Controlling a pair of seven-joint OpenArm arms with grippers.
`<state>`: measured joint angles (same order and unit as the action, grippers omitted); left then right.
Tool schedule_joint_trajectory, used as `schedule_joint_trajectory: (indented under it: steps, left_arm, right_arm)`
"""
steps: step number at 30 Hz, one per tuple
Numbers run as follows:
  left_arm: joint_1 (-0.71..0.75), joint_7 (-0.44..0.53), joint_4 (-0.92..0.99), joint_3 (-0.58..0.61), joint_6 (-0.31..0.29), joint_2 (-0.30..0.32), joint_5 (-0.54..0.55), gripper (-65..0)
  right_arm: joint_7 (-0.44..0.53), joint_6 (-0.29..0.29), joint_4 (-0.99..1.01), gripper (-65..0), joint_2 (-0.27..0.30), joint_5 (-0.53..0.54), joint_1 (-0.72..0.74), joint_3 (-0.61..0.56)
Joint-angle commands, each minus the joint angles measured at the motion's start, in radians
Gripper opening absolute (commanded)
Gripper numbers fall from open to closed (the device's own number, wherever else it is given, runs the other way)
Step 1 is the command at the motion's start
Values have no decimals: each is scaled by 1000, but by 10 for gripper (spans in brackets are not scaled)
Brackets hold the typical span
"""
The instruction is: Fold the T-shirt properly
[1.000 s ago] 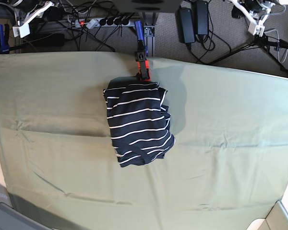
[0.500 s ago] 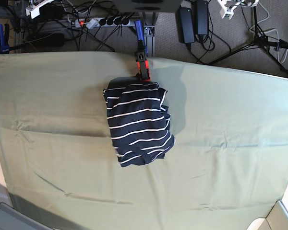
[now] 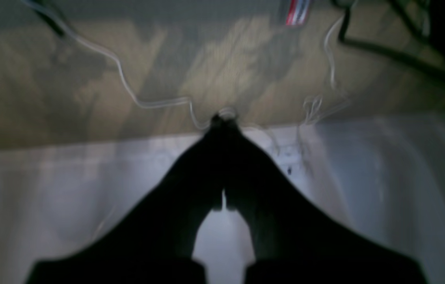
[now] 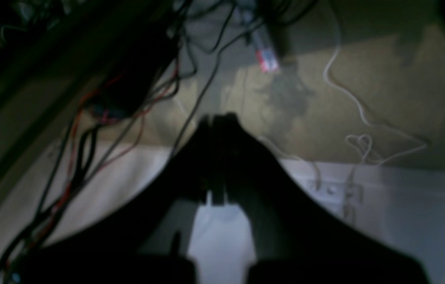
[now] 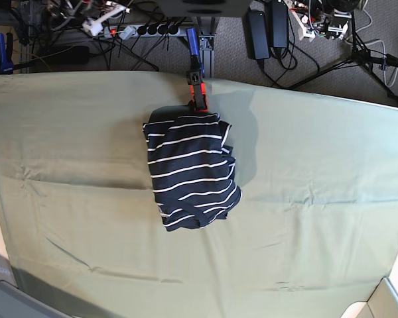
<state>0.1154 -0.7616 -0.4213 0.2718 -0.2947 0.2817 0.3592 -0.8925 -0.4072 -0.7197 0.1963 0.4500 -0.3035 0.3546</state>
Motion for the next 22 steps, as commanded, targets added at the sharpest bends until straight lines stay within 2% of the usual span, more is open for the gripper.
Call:
schedule_joint_trajectory:
  steps: [1,5,7,11,18,22]
  left_arm:
    - [-18,-18,14,0,3,6,-2,-650]
    - [-75,-13,60,0,3,-8,-34,-650]
    - [-103,-9,65,7,3,-24,-70,-650]
    - [-153,-10,64,62,3,-53,-65,-650]
    - [-177,-7,64,243,3,-68,7,-650]
    - [-177,1,64,264,-19,-68,100,-650]
  right_arm:
    - [-5,66,19,-650,10,-18,21,-23]
    - [-5,91,105,-650,-12,-51,118,-93]
    - [-5,91,129,-650,-23,-51,151,-101]
    - [-2,91,140,-650,-42,-77,191,-101]
    - [-32,90,130,-650,-47,-84,209,-101]
    - [-27,90,122,-650,-47,-42,209,-101]
